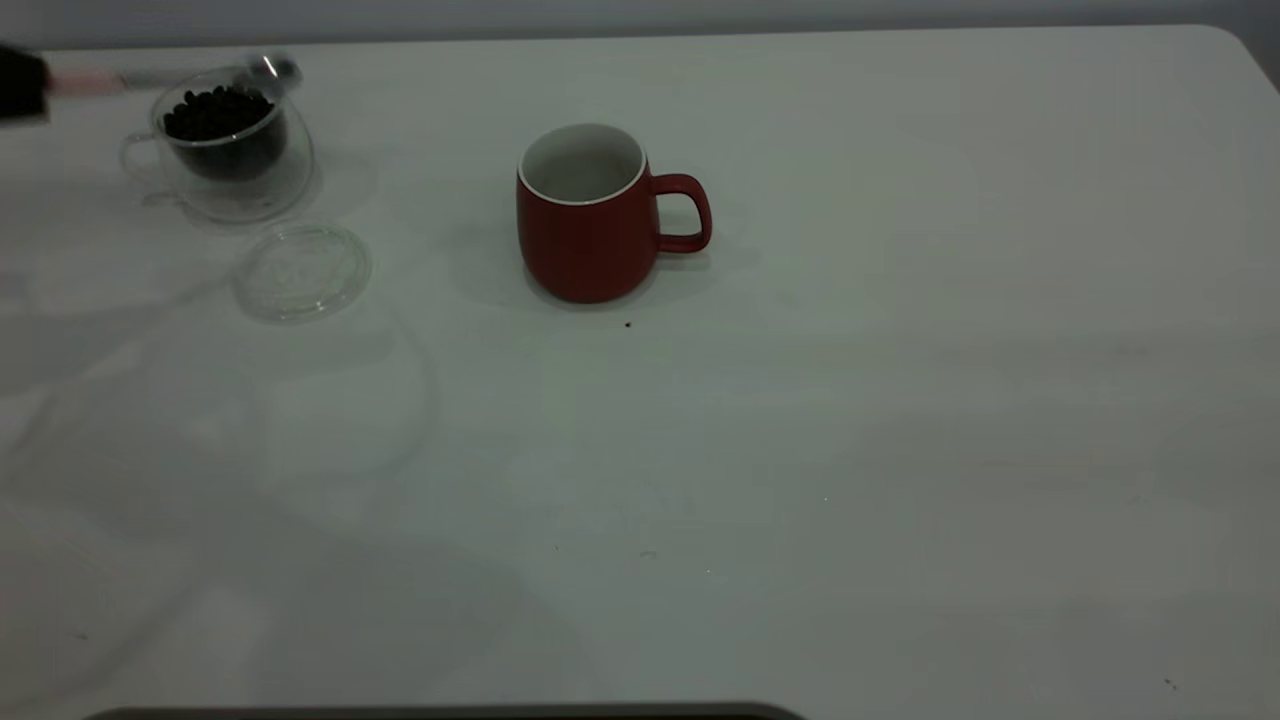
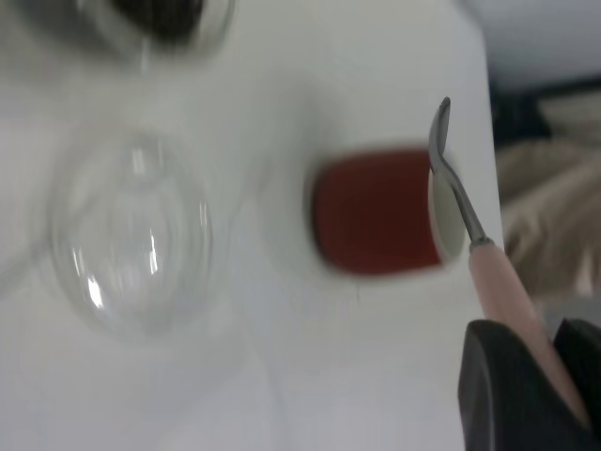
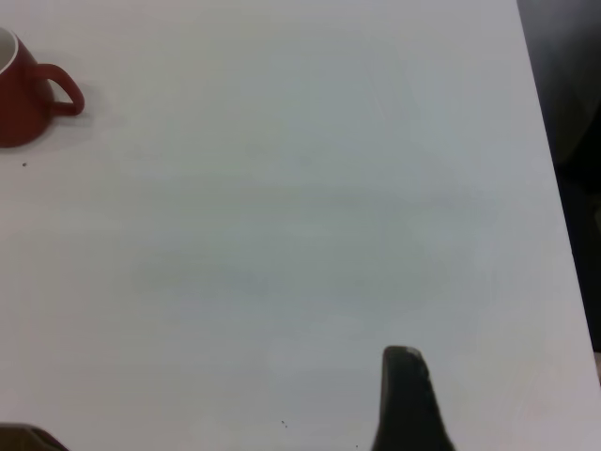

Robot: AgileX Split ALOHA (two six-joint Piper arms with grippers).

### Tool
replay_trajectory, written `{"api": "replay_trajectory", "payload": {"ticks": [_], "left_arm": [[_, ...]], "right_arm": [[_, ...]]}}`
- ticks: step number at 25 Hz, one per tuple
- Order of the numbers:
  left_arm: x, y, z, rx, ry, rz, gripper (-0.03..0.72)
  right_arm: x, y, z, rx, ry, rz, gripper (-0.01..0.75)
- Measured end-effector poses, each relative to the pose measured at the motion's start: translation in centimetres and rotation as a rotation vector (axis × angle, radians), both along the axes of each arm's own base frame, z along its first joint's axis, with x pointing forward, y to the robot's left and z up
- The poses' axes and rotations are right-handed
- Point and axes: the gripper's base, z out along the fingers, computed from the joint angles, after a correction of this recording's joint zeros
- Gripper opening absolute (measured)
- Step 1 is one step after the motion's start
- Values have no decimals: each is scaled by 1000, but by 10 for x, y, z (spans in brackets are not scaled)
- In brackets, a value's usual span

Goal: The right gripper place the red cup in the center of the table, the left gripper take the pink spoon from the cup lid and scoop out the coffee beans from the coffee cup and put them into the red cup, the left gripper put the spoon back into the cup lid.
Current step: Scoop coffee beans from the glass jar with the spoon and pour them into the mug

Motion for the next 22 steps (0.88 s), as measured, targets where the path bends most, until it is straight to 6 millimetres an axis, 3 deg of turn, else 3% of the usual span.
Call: {"api": "replay_trajectory", "payload": {"ticks": [5, 8, 11, 17, 22], "left_arm": [[-3, 42, 20, 14, -74, 168, 130], [-4, 69, 20, 28, -44, 227, 130], [2, 83, 14, 57, -2, 198, 130], [28, 86, -11, 57, 46, 87, 130], [55, 72, -26, 67, 35, 22, 130]], "right_arm": [[0, 0, 0, 0, 0, 0, 531], [0, 0, 0, 0, 0, 0, 531], [0, 0, 0, 0, 0, 0, 531], [0, 0, 0, 0, 0, 0, 531], [0, 0, 0, 0, 0, 0, 531]]}}
